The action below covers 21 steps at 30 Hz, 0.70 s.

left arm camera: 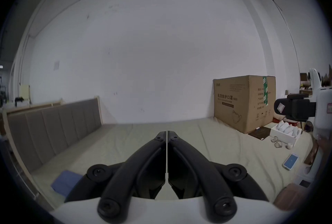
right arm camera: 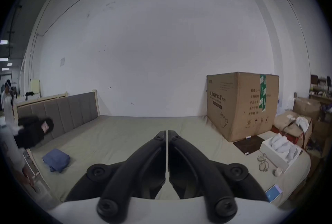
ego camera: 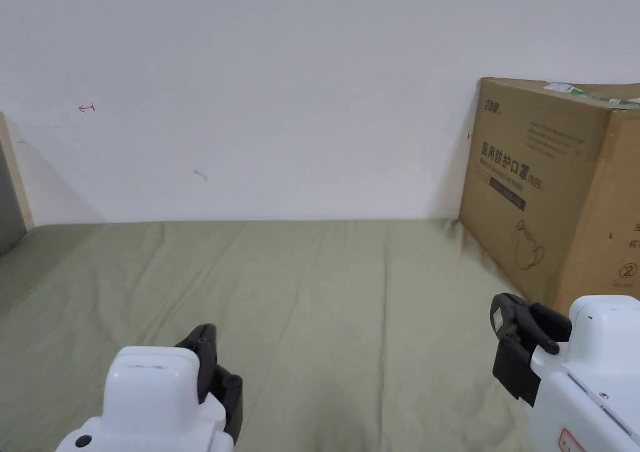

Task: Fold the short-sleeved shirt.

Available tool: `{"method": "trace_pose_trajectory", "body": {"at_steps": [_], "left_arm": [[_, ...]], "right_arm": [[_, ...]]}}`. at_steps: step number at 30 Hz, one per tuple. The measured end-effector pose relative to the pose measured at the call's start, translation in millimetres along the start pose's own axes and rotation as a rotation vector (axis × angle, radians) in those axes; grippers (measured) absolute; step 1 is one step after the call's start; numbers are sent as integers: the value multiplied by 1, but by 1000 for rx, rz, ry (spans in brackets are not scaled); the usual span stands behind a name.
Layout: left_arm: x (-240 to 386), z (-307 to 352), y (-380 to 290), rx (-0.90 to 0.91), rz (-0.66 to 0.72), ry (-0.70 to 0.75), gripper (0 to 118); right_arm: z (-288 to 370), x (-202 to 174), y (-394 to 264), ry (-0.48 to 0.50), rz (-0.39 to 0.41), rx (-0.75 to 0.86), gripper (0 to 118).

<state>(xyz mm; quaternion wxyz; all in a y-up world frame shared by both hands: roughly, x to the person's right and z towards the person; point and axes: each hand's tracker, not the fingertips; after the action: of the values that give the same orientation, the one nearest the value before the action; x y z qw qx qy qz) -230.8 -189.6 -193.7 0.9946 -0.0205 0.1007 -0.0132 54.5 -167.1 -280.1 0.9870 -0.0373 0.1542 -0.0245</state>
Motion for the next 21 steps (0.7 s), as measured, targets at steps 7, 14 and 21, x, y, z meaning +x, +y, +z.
{"method": "trace_pose_trajectory", "body": {"at_steps": [7,14,21], "left_arm": [[-8,5,14,43,13,-5,1],[-9,8,14,118,-39,-23,118],[-10,4,3,60,-3,-19,118]], "right_arm": [[13,-3,-17,-27,1,48,2],[20,-9,-20,-59,-4,79,115],[20,-12,-16,-61,10,66,118]]}}
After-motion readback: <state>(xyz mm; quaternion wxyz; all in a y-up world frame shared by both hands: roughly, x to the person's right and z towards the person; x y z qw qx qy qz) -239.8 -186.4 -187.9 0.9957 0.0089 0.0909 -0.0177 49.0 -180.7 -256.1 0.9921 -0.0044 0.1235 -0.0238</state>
